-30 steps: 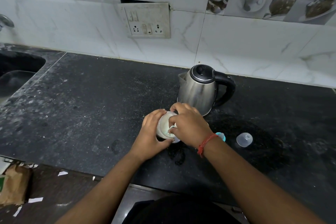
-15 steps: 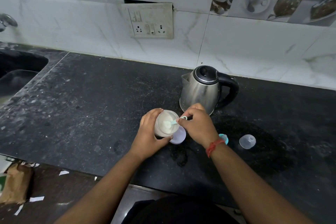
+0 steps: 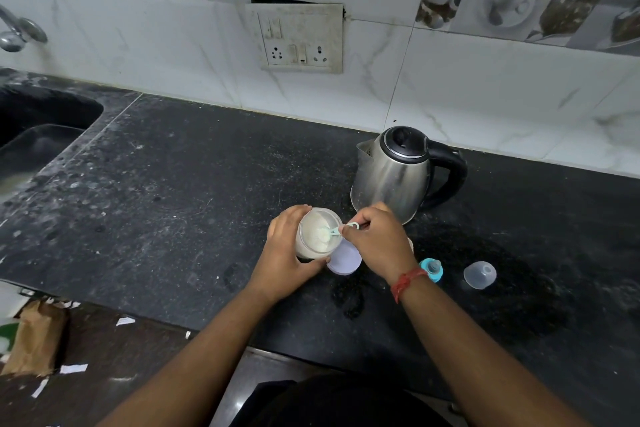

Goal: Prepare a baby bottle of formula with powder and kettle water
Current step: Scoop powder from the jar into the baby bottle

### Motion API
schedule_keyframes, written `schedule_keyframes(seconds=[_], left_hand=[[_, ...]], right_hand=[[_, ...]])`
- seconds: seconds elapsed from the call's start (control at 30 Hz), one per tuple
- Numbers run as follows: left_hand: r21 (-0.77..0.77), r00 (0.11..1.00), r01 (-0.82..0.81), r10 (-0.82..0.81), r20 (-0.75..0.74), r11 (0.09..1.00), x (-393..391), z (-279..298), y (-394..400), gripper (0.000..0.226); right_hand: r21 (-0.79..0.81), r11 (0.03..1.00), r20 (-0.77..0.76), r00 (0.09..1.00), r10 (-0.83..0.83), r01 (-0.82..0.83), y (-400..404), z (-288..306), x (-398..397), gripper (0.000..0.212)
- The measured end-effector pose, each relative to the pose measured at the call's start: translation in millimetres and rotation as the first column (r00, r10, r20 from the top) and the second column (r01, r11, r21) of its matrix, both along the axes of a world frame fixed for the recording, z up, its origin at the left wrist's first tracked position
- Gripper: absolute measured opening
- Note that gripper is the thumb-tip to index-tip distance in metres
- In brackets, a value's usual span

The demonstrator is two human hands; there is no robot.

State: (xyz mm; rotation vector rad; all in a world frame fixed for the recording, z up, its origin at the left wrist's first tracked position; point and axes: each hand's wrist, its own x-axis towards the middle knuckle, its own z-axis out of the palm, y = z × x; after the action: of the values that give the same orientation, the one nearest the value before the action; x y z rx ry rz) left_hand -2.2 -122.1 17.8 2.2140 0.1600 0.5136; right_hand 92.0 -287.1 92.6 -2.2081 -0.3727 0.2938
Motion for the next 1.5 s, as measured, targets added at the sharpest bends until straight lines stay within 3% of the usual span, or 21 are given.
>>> schedule_keyframes(seconds=[1.13, 1.3, 1.5], left_hand=[[0.009, 1.0, 0.026, -0.025, -0.008, 1.0, -10.3, -2.2, 16.8, 0.083], [-0.02, 0.999, 0.036, -0.037, -0.036, 0.999, -10.4, -4.2, 20.7, 0.083], [-0.174, 0.996, -0.004, -0.012, -0.092, 0.985, -10.1, -11.7, 31.2, 0.086]], right_hand=[[0.049, 0.999, -0.041, 0.999, -0.001, 0.003, 14.8, -10.7, -4.6, 0.019], [0.112, 0.993, -0.096, 0.995, -0.03, 0.041, 20.0, -17.4, -7.1, 0.02], [0.312, 0.927, -0.362, 0.928, -0.087, 0.209, 27.6, -24.7, -11.1, 0.021]])
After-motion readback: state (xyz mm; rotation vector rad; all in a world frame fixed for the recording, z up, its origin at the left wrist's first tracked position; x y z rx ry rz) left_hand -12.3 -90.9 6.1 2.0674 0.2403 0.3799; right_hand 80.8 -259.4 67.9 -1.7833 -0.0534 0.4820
